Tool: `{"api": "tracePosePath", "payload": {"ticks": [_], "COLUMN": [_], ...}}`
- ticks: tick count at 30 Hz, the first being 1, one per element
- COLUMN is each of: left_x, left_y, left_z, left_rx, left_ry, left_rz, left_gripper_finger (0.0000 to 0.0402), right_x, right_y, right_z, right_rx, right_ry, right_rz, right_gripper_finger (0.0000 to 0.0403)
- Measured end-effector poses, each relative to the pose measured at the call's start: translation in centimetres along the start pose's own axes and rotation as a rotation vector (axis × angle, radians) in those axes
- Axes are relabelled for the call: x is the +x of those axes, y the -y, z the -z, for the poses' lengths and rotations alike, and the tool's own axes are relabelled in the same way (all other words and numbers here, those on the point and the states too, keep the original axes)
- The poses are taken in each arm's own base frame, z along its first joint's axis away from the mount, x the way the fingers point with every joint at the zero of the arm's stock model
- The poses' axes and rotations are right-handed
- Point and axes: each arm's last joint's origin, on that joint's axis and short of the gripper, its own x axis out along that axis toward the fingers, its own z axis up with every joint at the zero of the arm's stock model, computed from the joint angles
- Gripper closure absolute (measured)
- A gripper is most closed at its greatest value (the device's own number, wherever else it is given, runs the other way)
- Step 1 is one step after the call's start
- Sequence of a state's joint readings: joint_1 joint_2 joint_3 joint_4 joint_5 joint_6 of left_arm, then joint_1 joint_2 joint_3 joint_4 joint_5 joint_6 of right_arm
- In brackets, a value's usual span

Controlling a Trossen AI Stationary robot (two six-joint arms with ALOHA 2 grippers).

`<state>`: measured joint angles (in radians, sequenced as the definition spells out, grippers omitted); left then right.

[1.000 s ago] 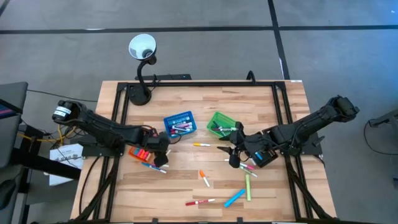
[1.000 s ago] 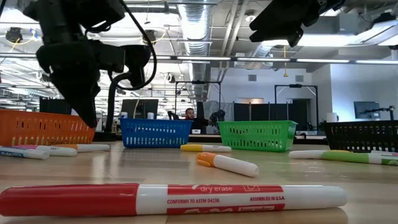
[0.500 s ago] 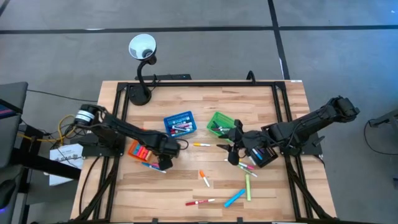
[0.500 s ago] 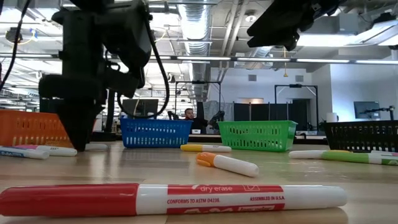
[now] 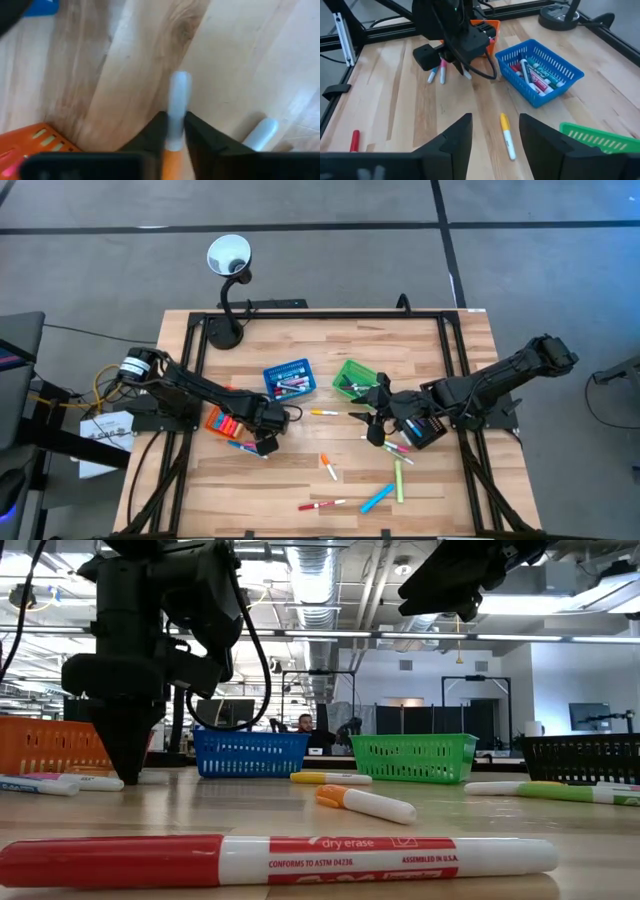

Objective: Pick & Place Markers
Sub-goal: Put the small left orange highlighter pen into the black basket

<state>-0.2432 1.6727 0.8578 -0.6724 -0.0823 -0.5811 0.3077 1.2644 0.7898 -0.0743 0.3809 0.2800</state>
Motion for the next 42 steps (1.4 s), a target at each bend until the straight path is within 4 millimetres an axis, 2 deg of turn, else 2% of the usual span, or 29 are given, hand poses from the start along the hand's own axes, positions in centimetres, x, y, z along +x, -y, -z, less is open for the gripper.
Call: {"api": "tracePosePath", "payload": {"ticks": [2,5,9,13,18,25,29,35,42], "left_x": [-0.3,-1.2,-3.9,-7.1,-9.6,-9.3,-9.7,-9.7,-10.0], "left_y": [0.0,0.1,1.4,2.9,4.0,4.8,5.2,5.3,5.3], "left_z": [0.0,0.1,-0.1,-0.6,-0.6,-1.2,-2.0,-2.0,-2.5], "left_rx": [-0.002,0.002,0.023,0.108,0.241,0.310,0.335,0.338,0.311], "left_ry": [0.015,0.073,0.255,0.547,0.802,0.892,0.981,1.003,1.067], "left_rz": [0.011,0.027,0.143,0.232,0.187,0.107,0.120,0.146,0.170], "left_gripper_finger": [0.0374,0.0376,0.0370,0.0373,0.0367,0.0369,0.0365,0.0368,0.0365], "right_x": [0.0,0.0,0.5,2.4,5.5,8.2,9.9,11.3,13.1], "right_y": [0.0,0.0,-0.2,-1.0,-1.8,-1.9,-1.9,-2.1,-2.8], "right_z": [0.0,0.0,0.0,0.3,1.0,1.4,2.0,2.4,1.9], "right_rx": [0.000,0.000,0.000,-0.071,-0.136,-0.143,-0.171,-0.184,-0.171], "right_ry": [0.000,0.000,0.007,0.050,0.109,0.197,0.223,0.250,0.292], "right_rz": [0.000,-0.004,-0.014,-0.028,-0.068,-0.171,-0.201,-0.213,-0.253], "right_gripper_finger": [0.0252,0.0255,0.0257,0.0253,0.0238,0.0221,0.0223,0.0237,0.0240]}}
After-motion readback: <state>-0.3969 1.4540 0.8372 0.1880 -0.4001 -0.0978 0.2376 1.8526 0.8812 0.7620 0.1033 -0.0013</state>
